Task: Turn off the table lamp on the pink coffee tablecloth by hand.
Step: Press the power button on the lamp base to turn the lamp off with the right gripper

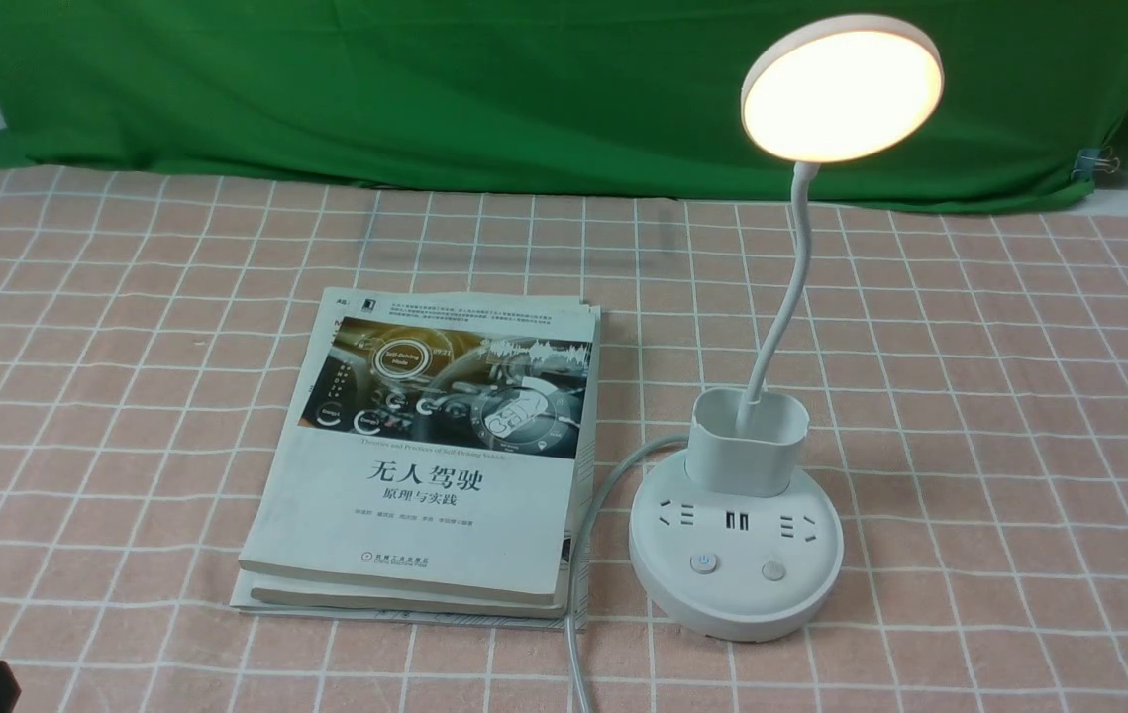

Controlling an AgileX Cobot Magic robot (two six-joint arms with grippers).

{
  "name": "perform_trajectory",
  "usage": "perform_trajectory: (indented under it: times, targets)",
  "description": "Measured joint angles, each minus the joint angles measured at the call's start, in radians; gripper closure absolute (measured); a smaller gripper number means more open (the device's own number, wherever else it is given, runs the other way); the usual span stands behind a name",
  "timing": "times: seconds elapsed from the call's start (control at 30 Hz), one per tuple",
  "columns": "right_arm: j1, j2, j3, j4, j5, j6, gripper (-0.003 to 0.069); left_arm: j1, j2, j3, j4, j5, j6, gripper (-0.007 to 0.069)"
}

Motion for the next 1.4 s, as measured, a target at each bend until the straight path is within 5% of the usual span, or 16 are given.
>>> perform_trajectory:
  times: [0.2, 0.4, 0.53, 0.87, 1.03, 1.23, 1.4]
  targets:
    - [0.0, 0.0, 0.0, 0.022, -0.201, 0.362, 0.0419, 0.0, 0.0, 0.0, 0.0, 0.0, 0.0, 0.0618]
    - [0.001, 0.002, -0.005, 0.026, -0.245, 0.436, 0.0458, 0.0, 0.0, 0.0, 0.0, 0.0, 0.0, 0.0618]
    - [0.029, 0.117, -0.184, 0.028, 0.003, 0.343, 0.0596, 0.0, 0.0, 0.0, 0.0, 0.0, 0.0, 0.0618]
    - [0.071, 0.817, -0.761, 0.031, 0.7, 0.022, 0.0615, 0.0, 0.0, 0.0, 0.0, 0.0, 0.0, 0.0618]
    - [0.108, 1.086, -0.844, 0.027, 0.747, 0.007, 0.0616, 0.0, 0.0, 0.0, 0.0, 0.0, 0.0, 0.0618]
    - [0.351, 1.405, -0.948, 0.01, 0.676, 0.066, 0.0616, 0.0, 0.0, 0.0, 0.0, 0.0, 0.0, 0.0618]
    - [0.453, 1.612, -1.071, 0.01, 0.619, 0.098, 0.0613, 0.0, 0.0, 0.0, 0.0, 0.0, 0.0, 0.0618]
